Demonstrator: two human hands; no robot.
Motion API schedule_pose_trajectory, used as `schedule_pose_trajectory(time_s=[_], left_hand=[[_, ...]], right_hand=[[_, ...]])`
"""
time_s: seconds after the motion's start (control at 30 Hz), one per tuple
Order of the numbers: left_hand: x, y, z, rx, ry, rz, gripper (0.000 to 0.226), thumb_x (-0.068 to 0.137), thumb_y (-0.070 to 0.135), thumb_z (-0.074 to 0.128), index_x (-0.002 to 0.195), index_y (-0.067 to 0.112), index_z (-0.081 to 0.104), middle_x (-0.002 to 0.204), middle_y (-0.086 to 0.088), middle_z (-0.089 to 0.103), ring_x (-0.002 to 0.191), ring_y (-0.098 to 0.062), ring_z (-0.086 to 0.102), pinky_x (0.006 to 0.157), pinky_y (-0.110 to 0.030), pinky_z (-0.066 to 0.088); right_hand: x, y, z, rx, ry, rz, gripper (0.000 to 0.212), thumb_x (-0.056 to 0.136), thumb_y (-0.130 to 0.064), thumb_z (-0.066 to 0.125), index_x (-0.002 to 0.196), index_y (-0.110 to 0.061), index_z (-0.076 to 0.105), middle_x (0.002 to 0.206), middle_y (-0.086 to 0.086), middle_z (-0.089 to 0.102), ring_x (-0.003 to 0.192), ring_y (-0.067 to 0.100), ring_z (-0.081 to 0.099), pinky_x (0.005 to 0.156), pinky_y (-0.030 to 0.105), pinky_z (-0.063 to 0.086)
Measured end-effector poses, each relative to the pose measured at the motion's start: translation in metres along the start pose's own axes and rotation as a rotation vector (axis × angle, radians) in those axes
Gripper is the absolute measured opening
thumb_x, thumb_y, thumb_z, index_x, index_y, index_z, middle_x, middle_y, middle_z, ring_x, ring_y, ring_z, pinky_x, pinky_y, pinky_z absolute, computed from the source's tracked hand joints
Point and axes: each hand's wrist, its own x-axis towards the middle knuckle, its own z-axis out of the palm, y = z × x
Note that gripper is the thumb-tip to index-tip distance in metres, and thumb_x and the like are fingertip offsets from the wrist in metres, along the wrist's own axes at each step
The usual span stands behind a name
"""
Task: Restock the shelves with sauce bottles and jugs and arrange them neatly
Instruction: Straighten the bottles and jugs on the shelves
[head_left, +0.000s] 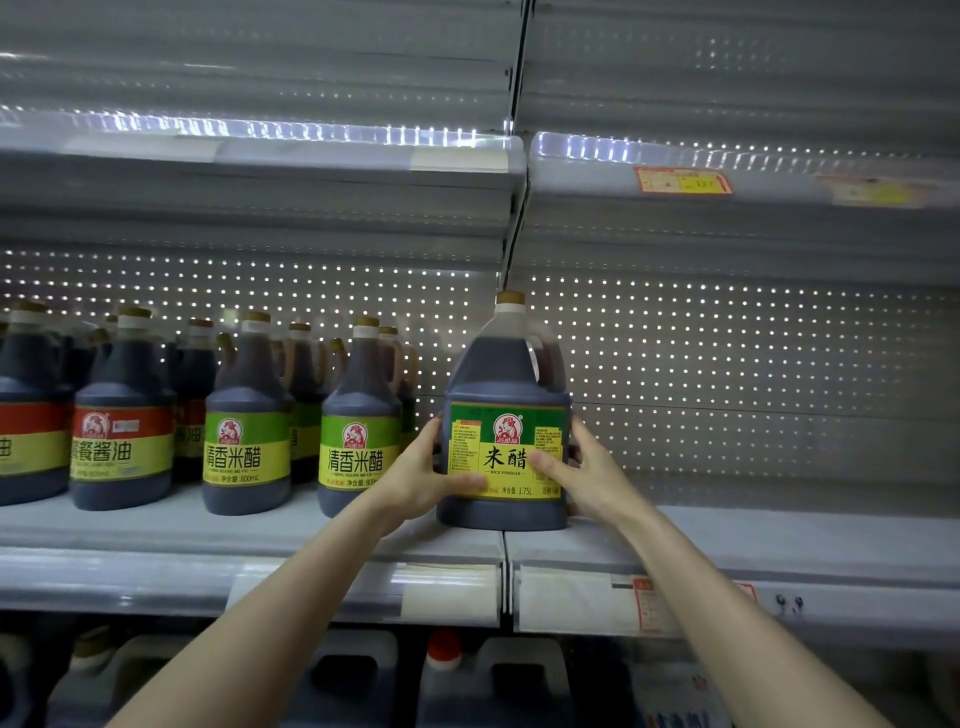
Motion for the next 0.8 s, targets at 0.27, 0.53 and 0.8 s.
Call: schedule_pose_trajectory(time_s=[0.27, 0.53, 0.8], left_hand=[[0.0043, -0.0038, 0.0012, -0.023, -0.016, 0.019, 0.064, 0.080, 0.006, 0.073, 0.133, 0.018, 0.041, 0.116, 0.000, 0.066, 0.107, -0.015, 0.062, 0.092, -0.032, 0.051], [0.0087, -0.0064, 0.0011, -0.027, -0.041, 0.014, 0.063, 0.082, 0.005, 0.071, 0.134, 0.018, 0.039, 0.115, 0.002, 0.066, 0.106, -0.013, 0.062, 0.096, -0.034, 0.050], [0.0077, -0.0076, 0.0023, -0.030, -0.062, 0.011, 0.059, 0.084, 0.006, 0.069, 0.130, 0.024, 0.037, 0.112, 0.006, 0.064, 0.098, -0.001, 0.061, 0.085, -0.024, 0.050]], right_hand=[[0.0061, 0.0043, 0.0010, -0.029, 0.005, 0.016, 0.058, 0.089, -0.033, 0.065, 0.141, -0.020, 0.040, 0.132, -0.004, 0.057, 0.127, 0.017, 0.049, 0.101, 0.030, 0.039], [0.0082, 0.0068, 0.0041, 0.012, 0.010, 0.019, 0.045, 0.092, -0.026, 0.064, 0.131, -0.020, 0.045, 0.119, -0.007, 0.060, 0.117, 0.015, 0.056, 0.091, 0.022, 0.046], [0.0022, 0.0015, 0.0063, 0.028, -0.018, 0.056, 0.044, 0.094, -0.032, 0.059, 0.133, -0.024, 0.040, 0.116, -0.010, 0.059, 0.102, 0.007, 0.057, 0.088, 0.022, 0.046]])
